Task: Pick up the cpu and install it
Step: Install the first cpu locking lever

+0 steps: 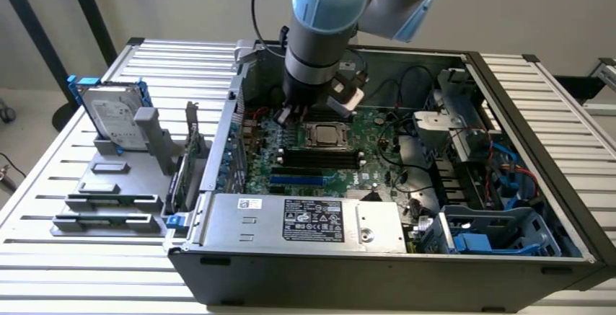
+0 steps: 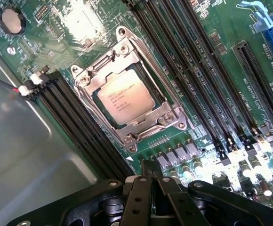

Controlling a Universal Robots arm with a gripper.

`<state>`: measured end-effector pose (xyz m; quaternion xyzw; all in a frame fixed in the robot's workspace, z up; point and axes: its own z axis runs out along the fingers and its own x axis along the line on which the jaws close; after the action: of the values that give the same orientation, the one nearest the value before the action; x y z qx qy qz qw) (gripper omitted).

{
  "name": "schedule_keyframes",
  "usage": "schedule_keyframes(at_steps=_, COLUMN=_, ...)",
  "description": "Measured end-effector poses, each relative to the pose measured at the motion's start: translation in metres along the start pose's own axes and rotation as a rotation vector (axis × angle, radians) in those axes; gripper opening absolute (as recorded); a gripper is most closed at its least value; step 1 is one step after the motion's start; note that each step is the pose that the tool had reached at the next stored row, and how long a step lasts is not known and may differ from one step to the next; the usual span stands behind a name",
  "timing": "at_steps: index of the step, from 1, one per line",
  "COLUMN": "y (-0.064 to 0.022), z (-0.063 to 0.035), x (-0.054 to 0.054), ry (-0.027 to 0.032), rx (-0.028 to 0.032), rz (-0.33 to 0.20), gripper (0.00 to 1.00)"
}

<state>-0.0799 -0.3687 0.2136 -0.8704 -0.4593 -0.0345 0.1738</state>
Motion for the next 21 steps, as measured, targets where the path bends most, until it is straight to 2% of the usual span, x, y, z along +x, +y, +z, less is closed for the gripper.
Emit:
schedule_keyframes(at_steps=7, y=-0.0013, z=-0.0043, x=0.0010, ry=-0.0212, rx=0.0117, rz=-0.080, gripper=0.11)
schedule_keyframes(at_steps=10, y=-0.0013, z=-0.0048, x=0.0012, ry=-0.0252, rx=0.0109, rz=-0.114, gripper=0.11)
schedule_keyframes(at_steps=12, y=-0.0015, z=-0.0051, x=0.0012, ry=-0.0326, rx=0.0068, rz=-0.133, gripper=0.11)
schedule_keyframes(at_steps=13, y=-0.0015, z=-0.0053, x=0.0013, ry=-0.0397, rx=0.0033, rz=-0.141, gripper=0.11)
schedule_keyframes(at_steps=16, y=-0.0018, z=-0.0062, x=0.0015, ry=-0.0661, rx=-0.0088, rz=-0.157, gripper=0.11)
schedule_keyframes(at_steps=17, y=-0.0019, z=-0.0066, x=0.0016, ry=-0.0723, rx=-0.0123, rz=-0.162, gripper=0.11)
schedule_keyframes(at_steps=19, y=-0.0021, z=-0.0074, x=0.0017, ry=-0.0787, rx=-0.0188, rz=-0.175, gripper=0.11)
schedule_keyframes(at_steps=21, y=-0.0023, z=-0.0078, x=0.0018, ry=-0.0792, rx=-0.0247, rz=-0.191, gripper=0.11)
